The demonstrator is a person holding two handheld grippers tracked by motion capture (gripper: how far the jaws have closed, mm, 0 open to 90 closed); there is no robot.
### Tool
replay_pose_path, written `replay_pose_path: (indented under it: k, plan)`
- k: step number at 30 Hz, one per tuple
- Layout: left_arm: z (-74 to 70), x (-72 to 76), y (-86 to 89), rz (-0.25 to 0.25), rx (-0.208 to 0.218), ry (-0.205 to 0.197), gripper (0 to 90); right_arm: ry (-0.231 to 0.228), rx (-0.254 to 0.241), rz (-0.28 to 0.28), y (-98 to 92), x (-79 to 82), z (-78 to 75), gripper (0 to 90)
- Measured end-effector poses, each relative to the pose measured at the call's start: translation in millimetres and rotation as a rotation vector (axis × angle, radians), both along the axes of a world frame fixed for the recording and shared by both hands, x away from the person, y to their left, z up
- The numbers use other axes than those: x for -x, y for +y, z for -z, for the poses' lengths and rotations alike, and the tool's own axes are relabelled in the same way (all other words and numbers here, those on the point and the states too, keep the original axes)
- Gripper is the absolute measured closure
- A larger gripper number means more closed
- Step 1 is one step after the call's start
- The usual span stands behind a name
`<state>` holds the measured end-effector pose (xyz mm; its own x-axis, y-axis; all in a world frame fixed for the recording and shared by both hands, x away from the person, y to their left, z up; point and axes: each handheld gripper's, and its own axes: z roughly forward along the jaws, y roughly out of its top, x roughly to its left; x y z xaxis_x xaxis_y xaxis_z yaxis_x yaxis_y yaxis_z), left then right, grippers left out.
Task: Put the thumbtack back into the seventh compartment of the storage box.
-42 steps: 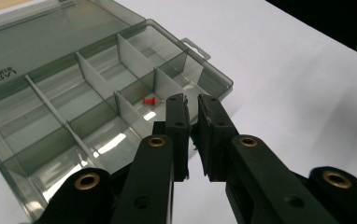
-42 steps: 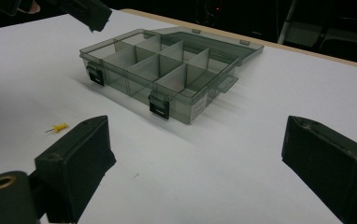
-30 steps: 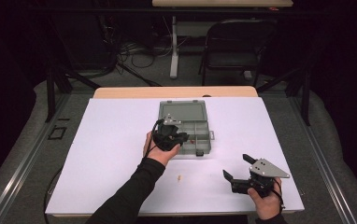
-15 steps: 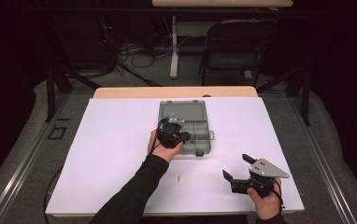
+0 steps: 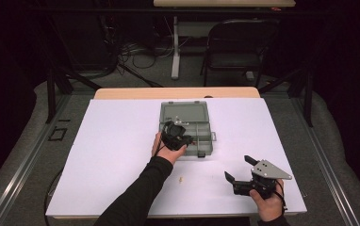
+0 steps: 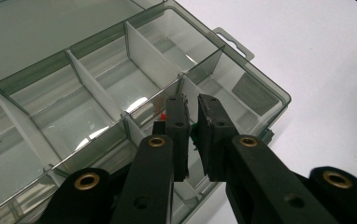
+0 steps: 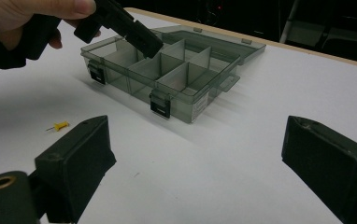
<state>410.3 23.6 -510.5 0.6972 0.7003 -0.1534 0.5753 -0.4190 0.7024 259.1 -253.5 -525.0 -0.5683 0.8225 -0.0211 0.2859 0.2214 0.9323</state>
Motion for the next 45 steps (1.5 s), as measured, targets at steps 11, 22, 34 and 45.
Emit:
replay_pose_path:
  k: [11, 22, 34, 45]
  plan:
    - [3.0, -0.4, -1.2, -0.001, -0.007, 0.011, 83.1, 0.002, 0.004, -0.005, 0.6, -0.1, 0.1, 8.1]
    - [4.1, -2.0, 2.9, -0.014, 0.020, 0.009, 72.8, 0.002, 0.004, -0.005, 0.6, 0.0, 0.2, 8.1]
    - [0.9, -2.0, 5.7, -0.039, 0.043, -0.030, 43.9, 0.002, 0.007, -0.005, 0.4, -0.1, 0.3, 8.1]
    - [-8.0, 5.7, 13.5, -0.048, 0.041, -0.077, 37.6, 0.000, 0.005, 0.000, 0.4, 0.2, 0.1, 8.1]
